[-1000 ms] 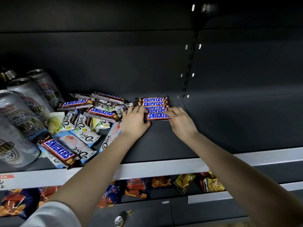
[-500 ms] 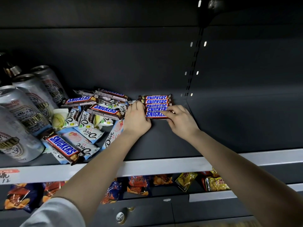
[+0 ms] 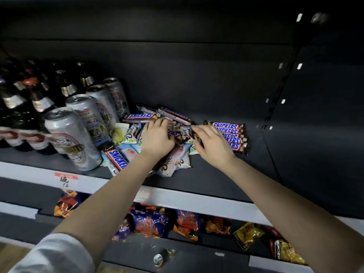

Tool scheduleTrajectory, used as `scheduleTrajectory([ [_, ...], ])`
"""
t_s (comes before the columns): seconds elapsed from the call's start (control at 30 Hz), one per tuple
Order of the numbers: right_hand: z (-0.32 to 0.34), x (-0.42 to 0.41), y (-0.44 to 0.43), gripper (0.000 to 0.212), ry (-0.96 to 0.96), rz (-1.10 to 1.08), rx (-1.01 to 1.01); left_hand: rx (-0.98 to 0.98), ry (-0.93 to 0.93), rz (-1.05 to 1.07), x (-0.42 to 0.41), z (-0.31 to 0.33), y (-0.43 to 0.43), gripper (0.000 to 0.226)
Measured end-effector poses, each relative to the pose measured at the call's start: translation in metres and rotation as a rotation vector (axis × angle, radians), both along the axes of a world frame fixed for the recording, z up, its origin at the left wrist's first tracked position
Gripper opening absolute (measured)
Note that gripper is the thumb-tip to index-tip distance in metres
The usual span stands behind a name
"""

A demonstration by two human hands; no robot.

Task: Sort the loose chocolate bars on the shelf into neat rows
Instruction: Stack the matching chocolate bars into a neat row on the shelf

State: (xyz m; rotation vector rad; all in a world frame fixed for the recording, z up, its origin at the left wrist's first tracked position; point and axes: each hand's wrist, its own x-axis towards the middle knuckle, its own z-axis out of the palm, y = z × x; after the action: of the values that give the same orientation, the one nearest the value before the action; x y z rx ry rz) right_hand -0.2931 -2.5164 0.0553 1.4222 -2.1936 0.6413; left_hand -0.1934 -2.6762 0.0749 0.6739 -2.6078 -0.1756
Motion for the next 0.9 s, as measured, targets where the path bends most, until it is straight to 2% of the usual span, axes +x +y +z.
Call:
scheduleTrajectory([
  [0.3, -0.006, 0.024, -0.051, 0.04, -0.024, 0.113, 0.063, 0.053, 0.037, 0.127, 0.047, -0.002, -0.034, 0.043],
  [0.43, -0.008, 0.022, -0.065, 0.042, -0.069, 0.059, 0.109, 0.117, -0.037, 0.15, 0.054, -0.01, -0.04, 0.038],
  [0.6, -0.017, 0.022, -0.075, 0.045, -0.189, -0.032, 0.164, 0.097, -0.058, 0.153, 0.054, -0.014, -0.039, 0.037],
  [0.77, -0.018, 0.02, -0.076, 0.041, -0.202, 0.016, 0.114, 0.111, -0.038, 0.151, 0.053, -0.014, -0.038, 0.039],
  [0.9, -0.022, 0.023, -0.074, 0.044, -0.204, 0.092, -0.006, 0.177, 0.039, 0.168, 0.053, -0.013, -0.037, 0.048],
])
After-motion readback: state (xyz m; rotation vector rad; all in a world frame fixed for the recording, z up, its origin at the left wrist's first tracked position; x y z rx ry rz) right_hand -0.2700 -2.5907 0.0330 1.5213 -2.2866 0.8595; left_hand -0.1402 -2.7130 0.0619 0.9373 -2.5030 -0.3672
